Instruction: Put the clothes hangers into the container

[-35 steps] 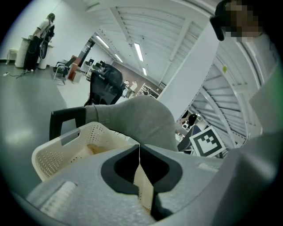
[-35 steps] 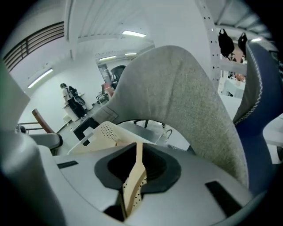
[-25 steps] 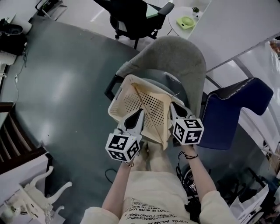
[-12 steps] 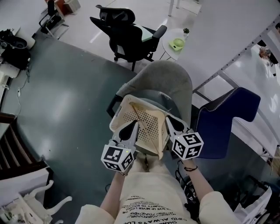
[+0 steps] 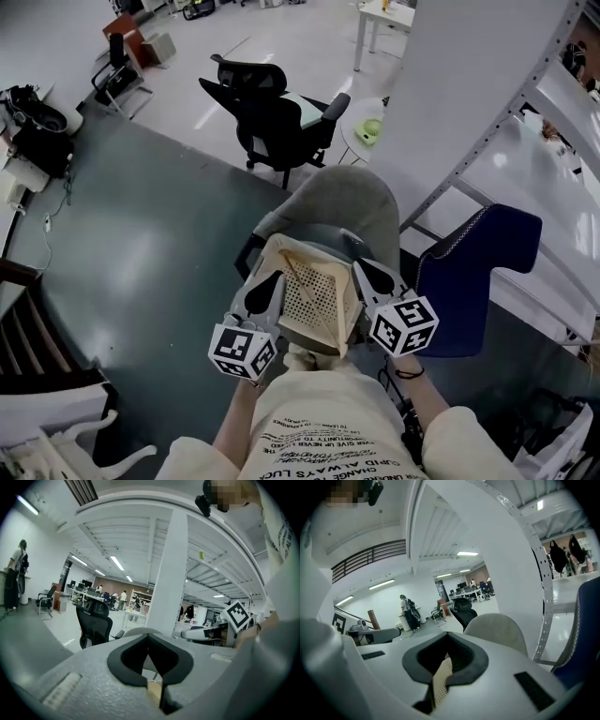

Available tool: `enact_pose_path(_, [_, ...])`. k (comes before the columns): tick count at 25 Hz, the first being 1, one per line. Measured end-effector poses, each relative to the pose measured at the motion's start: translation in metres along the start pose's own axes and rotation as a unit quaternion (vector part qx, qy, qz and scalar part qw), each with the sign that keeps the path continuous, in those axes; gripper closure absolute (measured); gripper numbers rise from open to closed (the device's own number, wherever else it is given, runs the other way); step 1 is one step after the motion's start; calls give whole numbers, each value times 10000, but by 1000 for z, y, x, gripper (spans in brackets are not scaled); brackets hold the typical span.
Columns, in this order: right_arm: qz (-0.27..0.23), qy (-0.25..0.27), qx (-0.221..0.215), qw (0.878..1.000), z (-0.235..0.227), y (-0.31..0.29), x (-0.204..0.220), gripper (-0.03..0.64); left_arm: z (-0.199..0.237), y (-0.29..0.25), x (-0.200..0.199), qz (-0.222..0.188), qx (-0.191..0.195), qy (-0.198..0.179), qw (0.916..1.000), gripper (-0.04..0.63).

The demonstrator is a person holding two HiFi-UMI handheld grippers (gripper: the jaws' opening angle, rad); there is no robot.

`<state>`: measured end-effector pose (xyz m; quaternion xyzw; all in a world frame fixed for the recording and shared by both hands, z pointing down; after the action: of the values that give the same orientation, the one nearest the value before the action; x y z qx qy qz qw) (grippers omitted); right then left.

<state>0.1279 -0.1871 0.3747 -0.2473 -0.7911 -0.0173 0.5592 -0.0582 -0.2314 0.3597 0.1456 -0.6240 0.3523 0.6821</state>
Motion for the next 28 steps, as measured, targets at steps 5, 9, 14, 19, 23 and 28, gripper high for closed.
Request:
enact_pose_path(5, [-323, 166, -21, 9993, 8, 10, -23, 612, 8, 11, -24, -292, -154, -98, 9994, 572])
enact_pose_path(9, [-497, 232, -42, 9985, 12, 17, -40, 612, 13, 20, -39, -459, -284, -196, 9984, 572])
enact_pose_path(14, [-687, 310, -25, 9972, 16, 26, -56, 614, 18, 30, -50, -601, -405, -267, 9970, 572])
enact_pose_path(19, [-776, 425, -14, 9961, 21, 34, -65, 614, 24, 39, -59, -738, -510, -313, 9955, 572])
enact_pose_path(23, [-848, 519, 1, 9950, 21, 39, -69, 614, 27, 43, -62, -797, -565, -346, 9946, 572])
enact_pose_path(28, [-899, 441, -7, 9950, 21, 42, -67, 614, 29, 47, -61, -815, -592, -308, 9944, 572])
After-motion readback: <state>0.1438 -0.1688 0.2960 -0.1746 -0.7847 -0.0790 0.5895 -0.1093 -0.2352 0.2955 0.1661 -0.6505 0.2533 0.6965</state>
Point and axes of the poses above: the fingertips, and each gripper's own axes: y backward along the fingers, z to its left, x out of its underside, the point moved 4 cm from there along y, backward along the fingers, and after that the axes turned 11 degrees about -x, right-handed, at the moved point
